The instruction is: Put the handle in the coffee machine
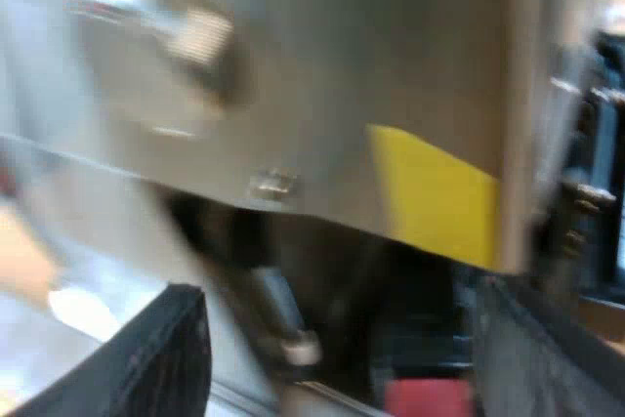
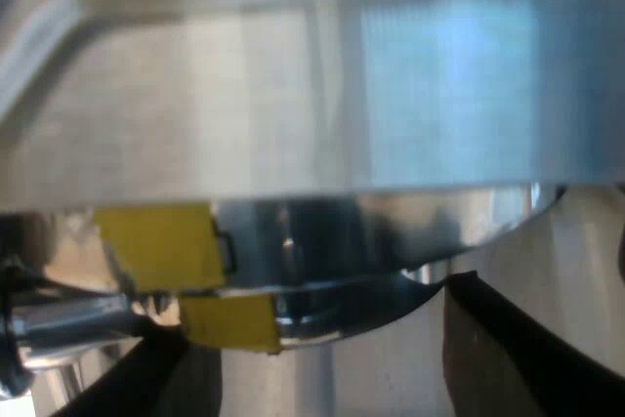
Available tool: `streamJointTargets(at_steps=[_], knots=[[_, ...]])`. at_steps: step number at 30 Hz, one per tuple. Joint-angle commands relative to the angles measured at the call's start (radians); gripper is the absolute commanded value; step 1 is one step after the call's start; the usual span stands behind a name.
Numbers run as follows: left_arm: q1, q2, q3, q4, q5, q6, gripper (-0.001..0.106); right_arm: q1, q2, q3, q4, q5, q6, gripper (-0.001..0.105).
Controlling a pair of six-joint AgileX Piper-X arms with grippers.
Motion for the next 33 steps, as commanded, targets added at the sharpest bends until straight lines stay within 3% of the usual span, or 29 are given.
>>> streamJointTargets(at_steps=[1,3,5,9,11,12,14,21,25,26,30,33], knots=[[0.033,-0.006,-0.025,-0.013,0.018,-0.015,0.06,-0.002,-0.024,-0.014,-0.087,0.0,0.002,0.052],[0.048,-0.006,-0.034,-0.015,0.013,-0.015,0.06,-0.002,-0.024,-0.014,-0.09,0.0,0.002,0.052],[0.053,-0.006,-0.037,-0.022,-0.014,-0.015,0.052,-0.002,-0.024,-0.014,-0.099,0.0,0.002,0.052],[0.053,-0.006,-0.037,-0.03,-0.044,-0.015,0.023,-0.002,-0.024,-0.014,-0.107,0.0,0.002,0.052],[0.053,-0.006,-0.037,-0.061,-0.066,-0.015,0.003,-0.002,-0.024,-0.014,-0.108,0.0,0.002,0.052],[0.053,-0.006,-0.037,-0.068,-0.073,-0.015,0.0,-0.002,-0.024,-0.014,-0.108,0.0,0.002,0.052],[0.053,-0.003,-0.037,-0.097,-0.112,-0.04,0.0,-0.002,-0.024,-0.014,-0.108,0.0,0.002,0.052],[0.053,0.066,-0.037,-0.12,-0.128,-0.123,0.0,-0.002,-0.024,-0.014,-0.108,0.0,0.002,0.052],[0.053,0.078,-0.037,-0.122,-0.14,-0.125,0.0,-0.002,-0.024,-0.014,-0.108,0.0,0.002,0.052],[0.053,0.141,-0.037,-0.119,-0.188,-0.125,0.0,-0.002,-0.024,-0.014,-0.108,0.0,0.002,0.052],[0.042,0.153,-0.037,-0.094,-0.198,-0.122,0.0,-0.002,-0.024,-0.014,-0.108,0.0,0.001,0.052],[0.005,0.153,-0.038,-0.02,-0.225,-0.069,0.0,-0.002,-0.024,-0.014,-0.108,0.0,-0.002,0.052]])
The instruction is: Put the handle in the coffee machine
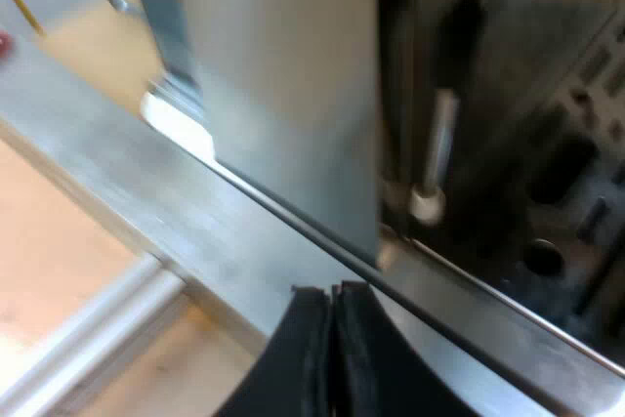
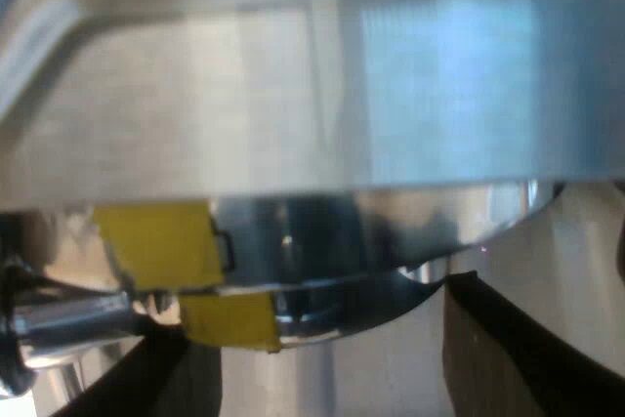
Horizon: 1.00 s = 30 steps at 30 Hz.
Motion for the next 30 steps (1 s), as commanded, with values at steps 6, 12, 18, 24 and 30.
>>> streamJointTargets(at_steps=[6,12,18,24,30], knots=[[-0.125,-0.001,-0.003,0.129,-0.126,0.121,0.0,-0.002,-0.024,-0.015,-0.101,0.0,-0.013,0.052],[-0.131,-0.005,-0.007,0.195,-0.115,0.145,0.0,-0.002,-0.024,-0.015,-0.101,0.0,-0.013,0.052],[-0.131,-0.041,-0.006,0.245,-0.056,0.164,0.0,-0.002,-0.024,-0.015,-0.101,0.0,-0.013,0.052],[-0.132,-0.07,-0.006,0.303,-0.022,0.167,0.0,-0.002,-0.024,-0.015,-0.101,0.0,-0.013,0.052],[-0.132,-0.067,-0.003,0.374,-0.001,0.19,0.0,-0.002,-0.024,-0.015,-0.101,0.0,-0.013,0.052]])
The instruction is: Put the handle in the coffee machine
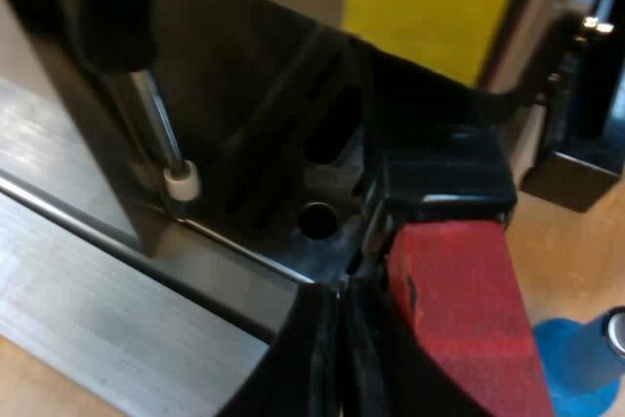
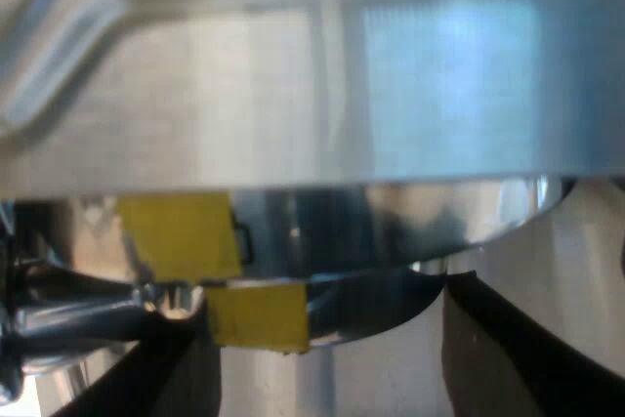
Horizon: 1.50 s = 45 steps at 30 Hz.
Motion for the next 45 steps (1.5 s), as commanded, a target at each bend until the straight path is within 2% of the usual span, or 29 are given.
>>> streamJointTargets(at_steps=[1,5,10,16,23,29,38,42,45], knots=[[-0.003,-0.012,-0.001,0.026,0.034,0.009,0.0,-0.004,-0.024,-0.015,-0.098,0.001,0.003,0.052],[-0.032,-0.012,0.008,0.04,0.03,0.012,0.0,-0.004,-0.024,-0.015,-0.098,0.001,0.003,0.052],[-0.115,-0.012,0.016,0.055,0.026,0.012,0.0,-0.004,-0.024,-0.015,-0.098,0.001,-0.067,0.052],[-0.18,-0.012,0.016,0.077,0.023,0.012,0.0,-0.004,-0.024,-0.015,-0.098,0.007,-0.086,0.052],[-0.206,-0.012,0.016,0.079,0.048,-0.019,0.0,0.0,-0.024,-0.015,-0.098,0.034,-0.091,0.052],[-0.205,-0.012,0.016,0.081,0.089,-0.034,0.0,0.012,-0.03,-0.015,-0.092,0.119,-0.152,0.052],[-0.205,-0.012,0.016,0.094,0.112,-0.034,0.0,0.014,-0.091,-0.006,0.132,0.123,-0.114,0.052],[-0.205,-0.012,0.016,0.094,0.112,-0.034,0.0,0.014,-0.153,0.041,0.255,0.115,-0.047,0.052],[-0.205,-0.012,0.016,0.094,0.112,-0.034,0.0,0.014,-0.204,0.099,0.308,0.115,-0.033,0.052]])
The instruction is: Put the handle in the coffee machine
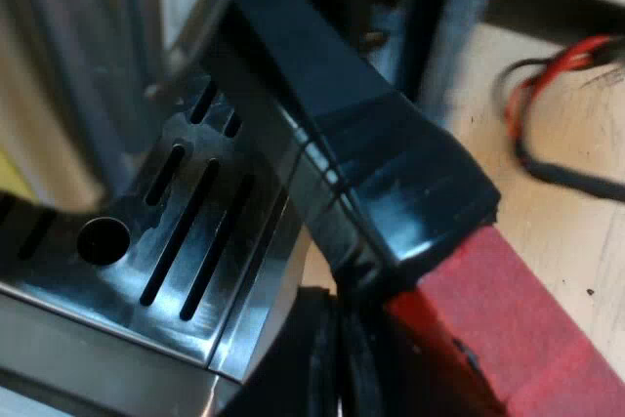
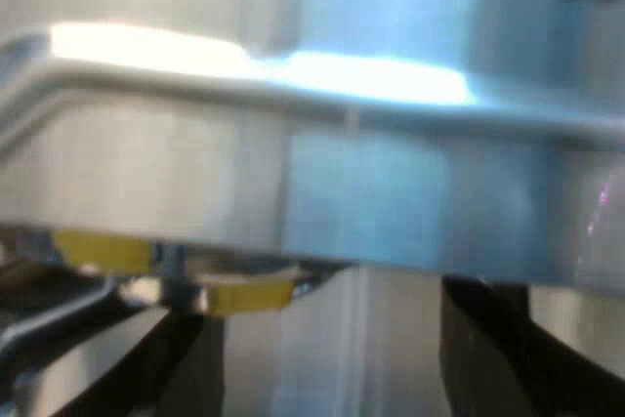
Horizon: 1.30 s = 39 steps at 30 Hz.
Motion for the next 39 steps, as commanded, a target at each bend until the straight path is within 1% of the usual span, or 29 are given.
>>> streamJointTargets(at_steps=[1,3,6,9,14,16,17,18,19,22,25,27,30,31,32,35,37,39], knots=[[-0.02,-0.012,-0.011,0.002,0.137,-0.01,0.0,0.002,-0.074,0.057,0.025,0.023,0.01,0.052],[-0.02,-0.012,-0.011,0.002,0.137,-0.01,0.0,0.008,-0.111,0.089,0.036,0.023,0.01,0.052],[-0.02,-0.012,-0.011,0.002,0.137,-0.002,0.0,0.013,-0.134,0.108,0.051,0.023,0.01,0.052],[-0.02,-0.012,-0.011,0.002,0.137,-0.002,0.0,0.052,-0.229,0.177,0.118,-0.004,0.01,0.052],[-0.02,-0.021,-0.011,0.009,0.137,-0.002,0.0,0.074,-0.267,0.196,0.159,-0.004,0.01,0.052],[-0.02,-0.028,-0.011,0.011,0.137,-0.002,0.0,0.111,-0.334,0.21,0.254,-0.024,0.045,0.052],[-0.02,-0.038,-0.011,0.014,0.129,-0.002,0.0,0.119,-0.353,0.209,0.288,-0.023,0.062,0.052],[-0.02,-0.049,-0.011,0.019,0.112,-0.002,0.0,0.144,-0.408,0.209,0.367,-0.023,0.089,0.052],[-0.02,-0.058,-0.011,0.024,0.105,-0.006,0.0,0.156,-0.43,0.209,0.397,-0.026,0.092,0.052],[-0.02,-0.072,-0.011,0.024,0.091,-0.03,0.0,0.177,-0.468,0.209,0.456,-0.047,0.094,0.052],[-0.02,-0.078,-0.011,0.024,0.08,-0.084,0.0,0.216,-0.526,0.209,0.527,-0.069,0.108,0.052],[-0.02,-0.078,-0.011,0.024,0.05,-0.098,0.0,0.242,-0.551,0.209,0.553,-0.069,0.123,0.052],[-0.036,-0.078,-0.011,0.032,0.025,-0.106,0.0,0.277,-0.589,0.209,0.579,-0.066,0.123,0.052],[-0.052,-0.078,-0.011,0.033,0.005,-0.126,0.0,0.29,-0.597,0.209,0.584,-0.061,0.123,0.052],[-0.057,-0.078,-0.011,0.033,-0.001,-0.131,0.0,0.293,-0.6,0.209,0.585,-0.056,0.123,0.052],[-0.11,-0.078,-0.011,0.037,-0.031,-0.164,0.0,0.319,-0.618,0.209,0.595,-0.027,0.123,0.052],[-0.151,-0.078,-0.011,0.037,-0.068,-0.209,0.0,0.341,-0.635,0.209,0.607,-0.014,0.123,0.052],[-0.178,-0.078,-0.011,0.037,-0.092,-0.238,0.0,0.355,-0.653,0.209,0.632,-0.012,0.123,0.052]])
